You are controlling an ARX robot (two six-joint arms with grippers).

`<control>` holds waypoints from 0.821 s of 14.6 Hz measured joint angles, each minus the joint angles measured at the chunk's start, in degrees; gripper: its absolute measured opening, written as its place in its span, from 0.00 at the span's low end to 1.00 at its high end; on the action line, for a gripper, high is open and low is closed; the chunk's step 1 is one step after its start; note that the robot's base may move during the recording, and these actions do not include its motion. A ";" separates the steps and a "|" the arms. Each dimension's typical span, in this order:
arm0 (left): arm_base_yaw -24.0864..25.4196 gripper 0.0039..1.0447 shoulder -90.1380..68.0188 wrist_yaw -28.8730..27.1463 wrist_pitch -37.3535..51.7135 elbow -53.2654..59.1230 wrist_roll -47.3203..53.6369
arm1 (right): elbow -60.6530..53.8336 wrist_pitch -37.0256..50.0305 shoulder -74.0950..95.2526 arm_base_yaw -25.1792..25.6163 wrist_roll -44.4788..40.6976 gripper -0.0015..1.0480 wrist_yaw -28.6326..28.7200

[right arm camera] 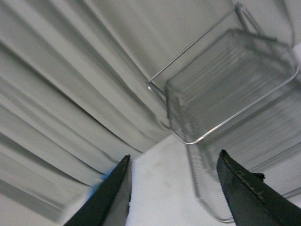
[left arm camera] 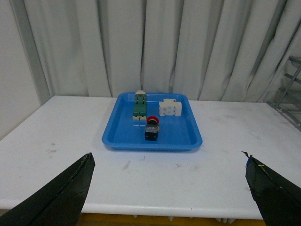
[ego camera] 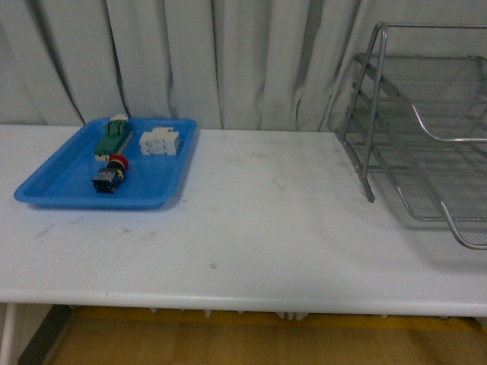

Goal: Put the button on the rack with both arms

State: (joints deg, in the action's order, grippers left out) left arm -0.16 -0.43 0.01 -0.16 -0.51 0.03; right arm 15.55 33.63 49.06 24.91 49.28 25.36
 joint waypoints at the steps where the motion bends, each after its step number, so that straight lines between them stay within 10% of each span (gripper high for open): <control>1: 0.00 0.94 0.00 -0.07 -0.02 0.00 -0.02 | -2.29 -6.93 -9.55 -2.56 -19.21 0.46 -2.58; 5: 0.00 0.94 0.00 -0.02 -0.02 0.00 0.00 | -8.81 -12.26 -21.70 -12.20 -46.99 0.02 -12.31; 12: 0.00 0.94 0.00 -0.02 0.00 0.00 0.00 | -13.33 -19.93 -32.87 -25.16 -48.92 0.02 -25.31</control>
State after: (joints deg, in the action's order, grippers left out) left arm -0.16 -0.43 -0.01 -0.16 -0.51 0.03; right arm 2.22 13.69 16.19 -0.25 0.36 0.05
